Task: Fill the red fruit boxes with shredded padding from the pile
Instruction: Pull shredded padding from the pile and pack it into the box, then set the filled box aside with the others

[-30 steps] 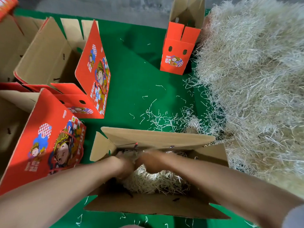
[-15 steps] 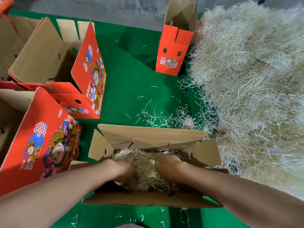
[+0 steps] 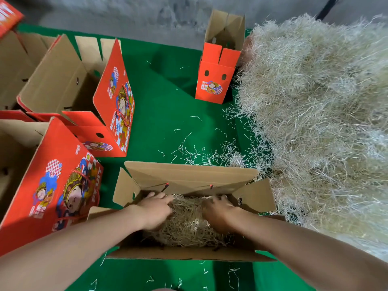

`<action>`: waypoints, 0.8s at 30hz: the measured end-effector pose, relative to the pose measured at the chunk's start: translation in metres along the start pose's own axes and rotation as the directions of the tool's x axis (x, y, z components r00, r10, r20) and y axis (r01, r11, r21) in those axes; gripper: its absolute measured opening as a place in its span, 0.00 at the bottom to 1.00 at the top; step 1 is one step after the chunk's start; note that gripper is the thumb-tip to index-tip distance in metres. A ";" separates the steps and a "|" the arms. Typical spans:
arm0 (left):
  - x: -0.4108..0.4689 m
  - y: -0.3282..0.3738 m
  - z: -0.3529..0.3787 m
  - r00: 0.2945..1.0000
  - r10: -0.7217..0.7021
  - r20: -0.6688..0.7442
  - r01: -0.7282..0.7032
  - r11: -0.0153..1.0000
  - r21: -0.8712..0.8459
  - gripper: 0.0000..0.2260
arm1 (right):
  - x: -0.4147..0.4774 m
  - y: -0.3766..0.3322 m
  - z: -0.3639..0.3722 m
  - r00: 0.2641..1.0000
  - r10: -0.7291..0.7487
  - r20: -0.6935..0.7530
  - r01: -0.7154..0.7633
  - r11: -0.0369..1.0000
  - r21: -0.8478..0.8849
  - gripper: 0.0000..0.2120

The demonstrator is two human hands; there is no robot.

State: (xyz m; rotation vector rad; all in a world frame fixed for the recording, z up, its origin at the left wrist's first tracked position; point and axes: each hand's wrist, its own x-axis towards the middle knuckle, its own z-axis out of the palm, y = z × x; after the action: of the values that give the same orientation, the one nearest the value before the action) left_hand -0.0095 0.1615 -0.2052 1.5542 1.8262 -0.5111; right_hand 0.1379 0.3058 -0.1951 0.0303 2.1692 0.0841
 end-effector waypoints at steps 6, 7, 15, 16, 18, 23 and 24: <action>-0.014 0.000 -0.023 0.998 -0.067 -0.018 0.059 0.956 -0.288 0.19 | -0.038 0.007 -0.013 0.921 0.080 -0.382 0.036 0.957 0.287 0.14; -0.019 0.001 -0.029 0.989 -0.104 -0.105 0.065 0.943 -0.326 0.18 | -0.050 0.008 -0.018 0.802 0.085 -0.591 0.088 0.962 0.259 0.13; -0.077 0.016 -0.068 0.871 -0.111 -0.479 -0.078 0.931 -0.357 0.17 | -0.116 0.044 -0.053 0.516 0.368 -0.773 -0.115 0.925 0.363 0.18; -0.084 0.018 -0.073 0.861 -0.110 -0.497 -0.088 0.929 -0.359 0.16 | -0.116 0.049 -0.056 0.621 0.364 -0.694 -0.113 0.918 0.381 0.13; -0.097 0.019 -0.083 0.855 -0.109 -0.507 -0.094 0.929 -0.359 0.17 | -0.113 0.058 -0.060 0.703 0.329 -0.630 -0.067 0.913 0.402 0.05; -0.135 0.006 -0.110 0.838 -0.177 -0.517 -0.072 0.902 -0.425 0.09 | -0.104 0.069 -0.066 0.621 0.397 -0.675 -0.065 0.885 0.461 0.10; -0.141 0.002 -0.114 0.816 -0.192 -0.545 -0.071 0.903 -0.424 0.07 | -0.102 0.072 -0.068 0.606 0.437 -0.665 -0.068 0.861 0.504 0.10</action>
State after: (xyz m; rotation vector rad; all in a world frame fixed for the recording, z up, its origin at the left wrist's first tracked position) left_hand -0.0269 0.1403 -0.0257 1.4222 2.2457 0.3854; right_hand 0.1386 0.3685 -0.0677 0.7023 2.9941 -0.2818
